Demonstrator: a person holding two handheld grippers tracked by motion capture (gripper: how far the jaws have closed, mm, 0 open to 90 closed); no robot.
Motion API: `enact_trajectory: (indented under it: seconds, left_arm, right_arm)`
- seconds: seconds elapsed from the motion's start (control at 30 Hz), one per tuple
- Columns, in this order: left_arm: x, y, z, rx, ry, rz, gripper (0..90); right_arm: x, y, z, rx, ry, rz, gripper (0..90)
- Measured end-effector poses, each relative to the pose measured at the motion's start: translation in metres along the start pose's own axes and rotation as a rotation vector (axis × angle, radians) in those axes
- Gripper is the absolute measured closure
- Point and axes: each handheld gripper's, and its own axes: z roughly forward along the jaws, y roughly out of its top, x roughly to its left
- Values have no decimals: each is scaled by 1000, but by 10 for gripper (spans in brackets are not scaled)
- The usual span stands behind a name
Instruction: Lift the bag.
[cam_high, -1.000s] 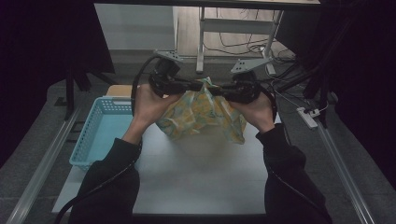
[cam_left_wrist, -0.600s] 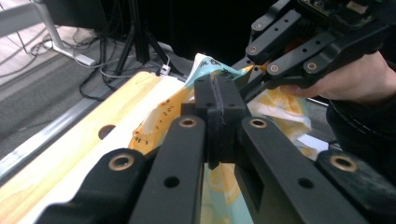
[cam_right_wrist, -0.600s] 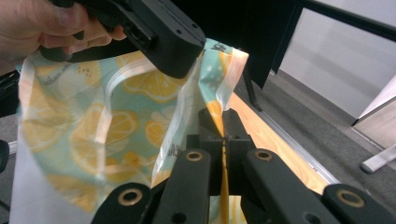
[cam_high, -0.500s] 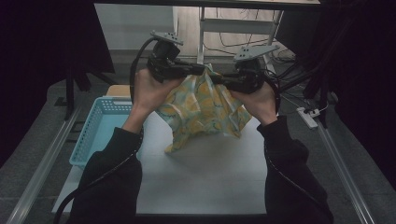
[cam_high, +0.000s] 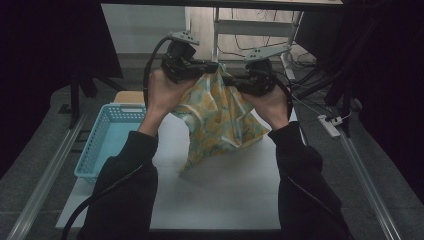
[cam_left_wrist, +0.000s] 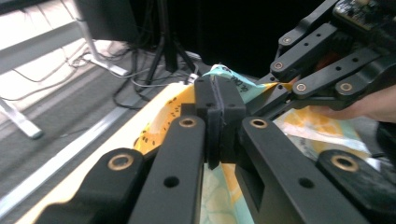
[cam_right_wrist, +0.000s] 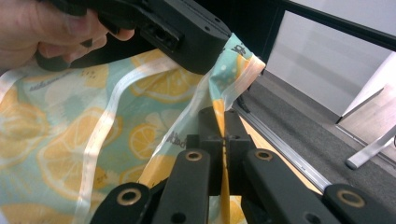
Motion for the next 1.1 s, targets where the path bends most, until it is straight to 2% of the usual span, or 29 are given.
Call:
enact_trajectory:
  seconds: [0.1, 0.4, 0.5, 0.73, 0.8, 0.87, 1.0, 1.1]
  left_arm:
    - [2, -2, 7, 15, 25, 5, 895]
    - [8, -7, 17, 16, 19, -22, 876]
    - [8, -8, 19, 10, 15, -30, 812]
    - [8, -15, 24, 36, 17, -34, 682]
    - [9, -17, 26, 43, 27, -40, 624]
    - [10, -20, 27, 50, 18, -38, 563]
    - [14, -28, 28, 61, 39, -30, 447]
    - [17, -35, 26, 48, 34, -40, 363]
  right_arm:
    - [-4, -2, 6, 10, -9, 13, 895]
    - [-11, -9, 13, 14, -21, 42, 872]
    - [-12, -10, 12, 10, -23, 49, 833]
    - [-17, -18, 11, 17, -17, 82, 715]
    - [-18, -20, 11, 12, -8, 94, 665]
    - [-19, -22, 10, 8, -12, 98, 621]
    - [-19, -25, 8, 4, -18, 104, 544]
    - [-19, -30, 7, 5, -22, 109, 486]
